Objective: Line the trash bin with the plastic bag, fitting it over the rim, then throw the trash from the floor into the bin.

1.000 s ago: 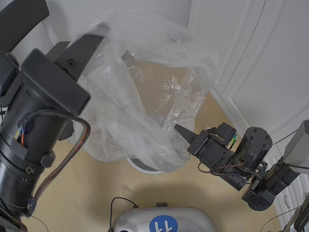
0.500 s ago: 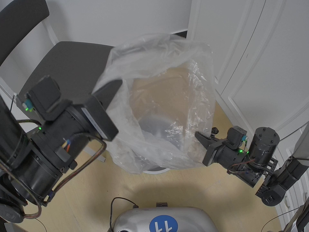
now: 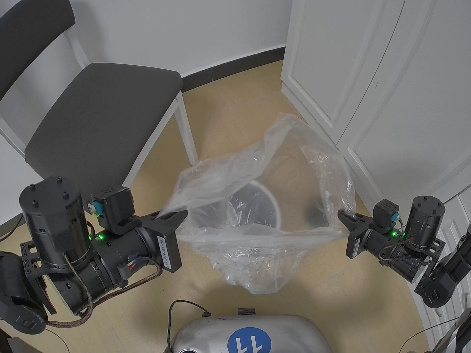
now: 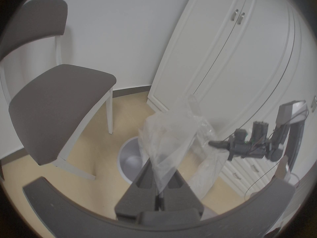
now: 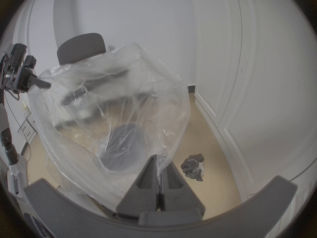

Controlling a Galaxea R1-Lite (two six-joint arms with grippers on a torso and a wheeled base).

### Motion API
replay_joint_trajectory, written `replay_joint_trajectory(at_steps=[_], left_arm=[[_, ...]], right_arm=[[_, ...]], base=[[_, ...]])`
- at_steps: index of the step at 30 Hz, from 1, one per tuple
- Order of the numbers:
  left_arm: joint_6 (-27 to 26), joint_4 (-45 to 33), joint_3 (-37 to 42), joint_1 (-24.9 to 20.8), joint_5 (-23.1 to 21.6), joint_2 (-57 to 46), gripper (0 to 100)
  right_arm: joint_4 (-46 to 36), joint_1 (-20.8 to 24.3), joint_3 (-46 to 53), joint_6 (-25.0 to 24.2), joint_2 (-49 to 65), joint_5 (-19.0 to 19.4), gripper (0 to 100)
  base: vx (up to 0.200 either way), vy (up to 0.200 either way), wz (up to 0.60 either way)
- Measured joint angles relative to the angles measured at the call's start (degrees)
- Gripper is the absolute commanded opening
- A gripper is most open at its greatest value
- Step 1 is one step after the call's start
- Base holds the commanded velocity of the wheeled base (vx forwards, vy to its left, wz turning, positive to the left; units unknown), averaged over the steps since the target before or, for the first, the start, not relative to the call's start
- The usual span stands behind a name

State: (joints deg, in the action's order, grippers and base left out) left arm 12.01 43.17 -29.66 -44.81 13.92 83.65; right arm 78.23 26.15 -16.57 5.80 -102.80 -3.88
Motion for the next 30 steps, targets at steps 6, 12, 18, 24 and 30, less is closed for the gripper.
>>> replay_joint_trajectory(at_steps=[6,12,18,24,30], left_arm=[[-4.0,0.4,1.6,2.3,-0.1,0.9,0],[-5.6,0.6,2.1,4.4,0.0,1.1,0],[-5.8,1.2,1.6,6.1,0.0,0.9,0],[-5.3,5.9,1.1,4.1,0.2,-0.7,0],[-2.4,10.3,0.2,-3.7,0.2,-5.4,0]], right_arm=[[0.2,-0.4,-2.5,-0.6,1.0,-2.8,0],[0.2,-0.2,-5.9,-4.5,2.1,-5.9,0],[-0.5,0.3,-8.4,-9.2,4.0,-5.7,0],[-0.8,1.6,-8.4,-10.9,4.9,-5.0,0],[-0.8,3.8,-7.4,-16.4,3.3,-0.5,0]], base=[[0.0,0.0,0.0],[0.0,0.0,0.0],[0.0,0.0,0.0],[0.0,0.0,0.0],[0.0,0.0,0.0]])
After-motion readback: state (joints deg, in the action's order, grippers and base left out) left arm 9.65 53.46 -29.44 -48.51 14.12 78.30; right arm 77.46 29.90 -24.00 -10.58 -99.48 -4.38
